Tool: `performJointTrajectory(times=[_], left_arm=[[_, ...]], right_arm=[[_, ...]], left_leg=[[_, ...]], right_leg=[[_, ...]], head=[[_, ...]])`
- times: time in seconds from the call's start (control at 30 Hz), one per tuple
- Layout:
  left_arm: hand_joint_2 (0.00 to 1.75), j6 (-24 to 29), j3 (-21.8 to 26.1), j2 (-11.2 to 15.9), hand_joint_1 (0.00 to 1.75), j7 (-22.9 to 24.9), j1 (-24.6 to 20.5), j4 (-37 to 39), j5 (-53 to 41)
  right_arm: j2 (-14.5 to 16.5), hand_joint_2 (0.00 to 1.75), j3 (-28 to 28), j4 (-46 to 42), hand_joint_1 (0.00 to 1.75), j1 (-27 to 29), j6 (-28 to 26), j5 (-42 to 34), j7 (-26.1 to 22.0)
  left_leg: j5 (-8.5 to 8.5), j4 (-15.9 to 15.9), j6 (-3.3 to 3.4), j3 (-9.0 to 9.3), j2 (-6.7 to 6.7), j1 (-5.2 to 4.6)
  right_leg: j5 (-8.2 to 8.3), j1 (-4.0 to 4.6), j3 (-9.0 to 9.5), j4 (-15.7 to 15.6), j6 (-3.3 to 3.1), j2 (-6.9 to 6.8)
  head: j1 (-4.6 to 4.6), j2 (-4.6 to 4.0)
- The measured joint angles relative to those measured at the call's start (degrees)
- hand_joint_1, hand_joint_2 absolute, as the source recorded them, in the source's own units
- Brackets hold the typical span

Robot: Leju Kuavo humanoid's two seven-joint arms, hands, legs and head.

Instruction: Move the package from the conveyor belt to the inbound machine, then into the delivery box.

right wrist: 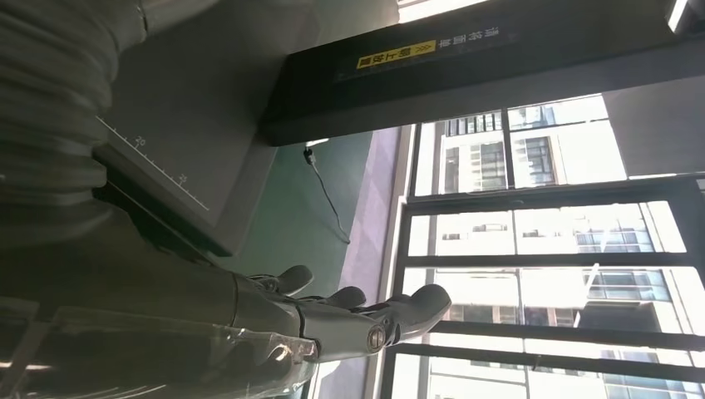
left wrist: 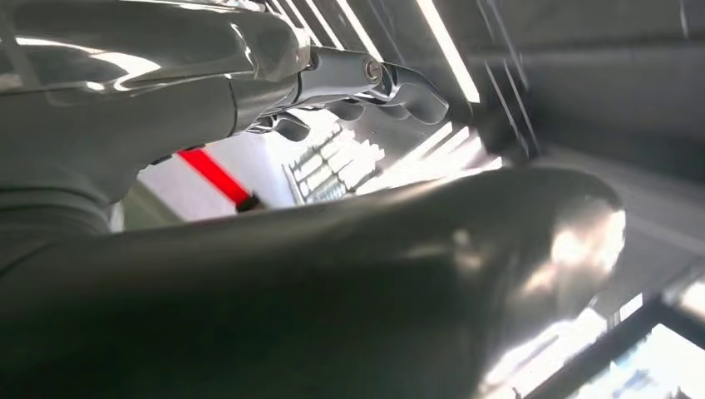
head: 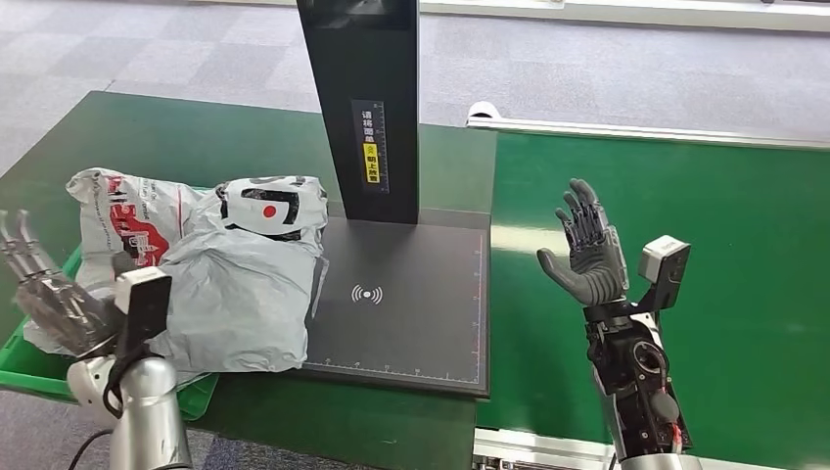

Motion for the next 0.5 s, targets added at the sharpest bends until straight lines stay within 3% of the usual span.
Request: performJointTrajectory(times=[0.3, 0.5], left_arm=[[0.00, 0.0, 4.0, -0.2, 0.00, -0.2, -0.2, -16.7, 8.3], [0.00, -0.1, 4.4, -0.4, 0.00, -0.3, -0.2, -21.3, 11.4]], right_arm=[[0.1, 1.75, 0.1, 0.1, 0.00, 0.1, -0.6, -0.5, -1.0], [0.1, 1.75, 0.1, 0.2, 0.00, 0.1, -0.8, -0.7, -1.1]], left_leg=[[0.00, 0.0, 0.00, -0.01, -0.01, -0.01], [0.00, 0.0, 0.00, 0.00, -0.01, -0.01]], right_leg=[[0.00, -0.01, 0.00, 0.0, 0.00, -0.01], [0.00, -0.01, -0.01, 0.0, 0.00, -0.01]], head=[[-0.01, 0.01], [-0.01, 0.00]])
